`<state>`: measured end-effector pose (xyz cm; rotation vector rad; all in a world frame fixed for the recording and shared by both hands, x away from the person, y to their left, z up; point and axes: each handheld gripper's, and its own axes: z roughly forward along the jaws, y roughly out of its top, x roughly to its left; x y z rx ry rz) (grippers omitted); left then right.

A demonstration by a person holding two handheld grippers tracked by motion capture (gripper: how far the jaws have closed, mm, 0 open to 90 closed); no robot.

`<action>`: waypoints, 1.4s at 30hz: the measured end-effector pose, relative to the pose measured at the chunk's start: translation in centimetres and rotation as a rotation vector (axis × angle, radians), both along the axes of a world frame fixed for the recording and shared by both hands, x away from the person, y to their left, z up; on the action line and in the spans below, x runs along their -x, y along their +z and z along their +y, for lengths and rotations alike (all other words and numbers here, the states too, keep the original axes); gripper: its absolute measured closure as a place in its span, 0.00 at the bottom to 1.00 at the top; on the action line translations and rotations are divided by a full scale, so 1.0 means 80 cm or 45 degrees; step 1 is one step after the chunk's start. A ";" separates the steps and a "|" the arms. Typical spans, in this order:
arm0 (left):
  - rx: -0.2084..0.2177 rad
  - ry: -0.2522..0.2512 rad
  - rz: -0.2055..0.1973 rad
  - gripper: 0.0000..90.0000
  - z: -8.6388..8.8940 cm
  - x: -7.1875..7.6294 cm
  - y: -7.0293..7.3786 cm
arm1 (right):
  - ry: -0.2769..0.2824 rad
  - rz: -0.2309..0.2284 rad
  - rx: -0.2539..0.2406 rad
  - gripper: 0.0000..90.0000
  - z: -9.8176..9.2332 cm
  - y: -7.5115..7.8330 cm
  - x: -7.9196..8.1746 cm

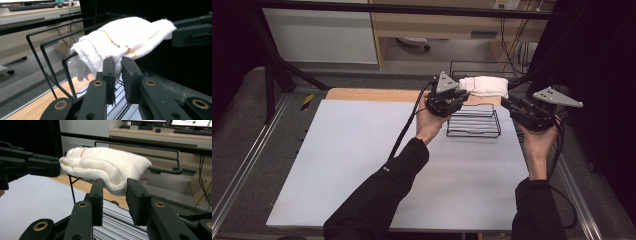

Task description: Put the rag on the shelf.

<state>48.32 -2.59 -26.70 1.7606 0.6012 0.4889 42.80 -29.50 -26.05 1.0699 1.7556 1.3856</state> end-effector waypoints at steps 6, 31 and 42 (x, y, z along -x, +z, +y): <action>-0.020 0.000 -0.007 0.91 0.002 0.002 0.002 | -0.006 -0.056 -0.007 0.68 0.006 0.017 0.003; -0.079 -0.011 0.101 0.52 0.044 0.004 -0.005 | 0.032 0.117 -0.003 0.89 0.042 -0.021 -0.047; -0.095 0.049 0.178 0.28 0.108 0.017 -0.036 | 0.128 0.081 -0.063 0.48 0.044 -0.015 -0.019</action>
